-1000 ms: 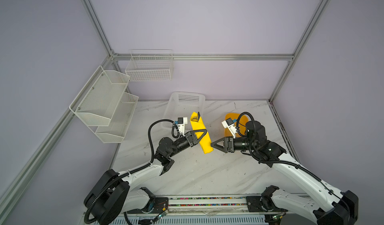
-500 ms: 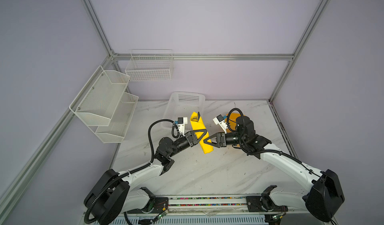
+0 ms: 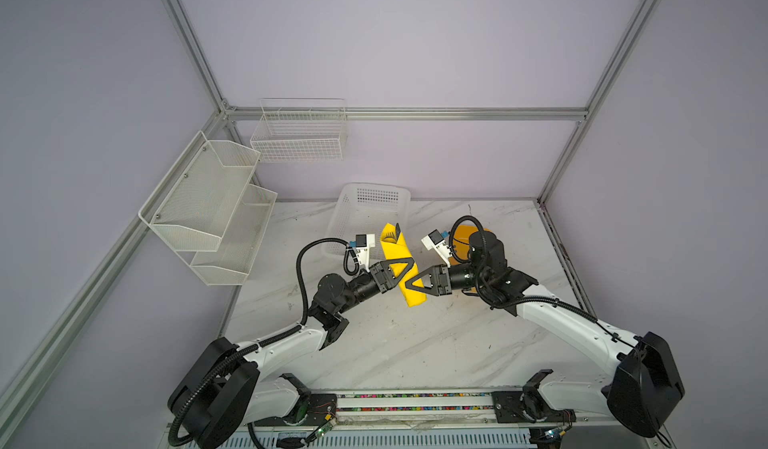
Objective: Place the utensils on the paper napkin and roll it up
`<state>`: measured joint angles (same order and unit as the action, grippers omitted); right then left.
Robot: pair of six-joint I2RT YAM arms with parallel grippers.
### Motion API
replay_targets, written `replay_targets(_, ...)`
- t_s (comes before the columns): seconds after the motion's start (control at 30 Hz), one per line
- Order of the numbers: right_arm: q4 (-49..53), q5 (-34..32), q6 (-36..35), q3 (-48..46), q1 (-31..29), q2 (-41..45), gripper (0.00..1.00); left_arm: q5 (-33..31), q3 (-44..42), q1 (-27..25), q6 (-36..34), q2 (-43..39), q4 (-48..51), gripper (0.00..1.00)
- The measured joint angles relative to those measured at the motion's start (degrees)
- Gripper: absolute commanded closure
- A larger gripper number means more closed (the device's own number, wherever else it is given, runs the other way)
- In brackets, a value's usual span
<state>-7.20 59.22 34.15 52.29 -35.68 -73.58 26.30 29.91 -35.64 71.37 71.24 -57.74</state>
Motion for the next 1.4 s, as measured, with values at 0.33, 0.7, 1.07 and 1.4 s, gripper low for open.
replay_targets(0.33, -1.05, 0.04, 0.52, 0.0, 0.0, 0.22, 0.83, -0.13, 0.0, 0.0, -0.07, 0.0, 0.33, 0.88)
replay_targets(0.7, -1.75, -0.37, 2.67, -0.46, 0.0, 1.01, 0.9, -0.02, 0.0, 0.0, -0.02, 0.0, -0.28, 0.84)
replay_targets(1.07, -3.93, -1.29, 4.0, -1.2, -0.02, 2.14, 0.92, -0.09, 0.0, 0.0, -0.55, -0.04, 0.07, 0.64)
replay_targets(1.4, -5.97, -2.45, 5.22, -1.57, -0.02, 2.73, 0.92, 0.76, 0.0, 0.0, -0.48, -0.52, 0.46, 0.62)
